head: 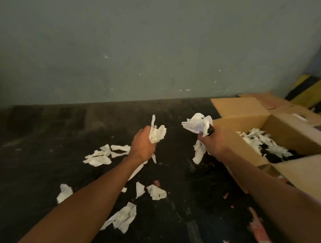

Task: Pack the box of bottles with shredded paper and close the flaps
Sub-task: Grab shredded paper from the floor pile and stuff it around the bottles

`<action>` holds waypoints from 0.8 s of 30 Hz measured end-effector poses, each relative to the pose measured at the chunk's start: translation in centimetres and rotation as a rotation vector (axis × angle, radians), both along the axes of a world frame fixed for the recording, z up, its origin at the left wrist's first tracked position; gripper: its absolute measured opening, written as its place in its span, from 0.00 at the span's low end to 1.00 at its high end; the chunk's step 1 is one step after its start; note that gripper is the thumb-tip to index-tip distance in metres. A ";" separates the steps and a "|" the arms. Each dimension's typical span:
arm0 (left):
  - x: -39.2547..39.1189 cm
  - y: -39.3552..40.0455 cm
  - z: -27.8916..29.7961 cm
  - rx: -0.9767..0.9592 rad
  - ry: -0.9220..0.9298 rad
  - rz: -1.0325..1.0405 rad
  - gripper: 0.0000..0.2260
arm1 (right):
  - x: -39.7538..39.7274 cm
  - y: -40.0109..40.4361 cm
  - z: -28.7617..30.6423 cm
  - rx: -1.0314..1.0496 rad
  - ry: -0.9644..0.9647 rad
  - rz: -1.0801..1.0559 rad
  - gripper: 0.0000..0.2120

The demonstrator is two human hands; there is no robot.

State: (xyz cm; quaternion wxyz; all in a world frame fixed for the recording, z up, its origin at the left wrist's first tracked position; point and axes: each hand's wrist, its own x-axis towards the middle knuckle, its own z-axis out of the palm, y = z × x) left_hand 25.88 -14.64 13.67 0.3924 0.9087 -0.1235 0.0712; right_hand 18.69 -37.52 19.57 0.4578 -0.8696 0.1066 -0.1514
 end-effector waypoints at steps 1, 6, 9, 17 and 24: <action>0.2 -1.5 0.7 -0.008 -0.015 -0.017 0.13 | -0.2 -1.5 0.8 -0.009 -0.022 -0.011 0.11; 0.7 -9.3 3.8 -0.049 -0.099 -0.110 0.09 | -1.3 -9.7 3.6 -0.027 -0.115 -0.114 0.17; 0.8 -14.7 4.7 -0.079 -0.108 -0.139 0.10 | -1.4 -15.3 4.0 -0.056 -0.134 -0.147 0.14; 1.3 -31.8 5.1 -0.153 -0.085 -0.090 0.12 | 0.8 -33.3 1.8 -0.118 -0.097 -0.113 0.15; 2.3 -44.7 4.8 -0.033 -0.033 -0.080 0.15 | 3.8 -43.9 -1.6 -0.136 0.041 -0.029 0.14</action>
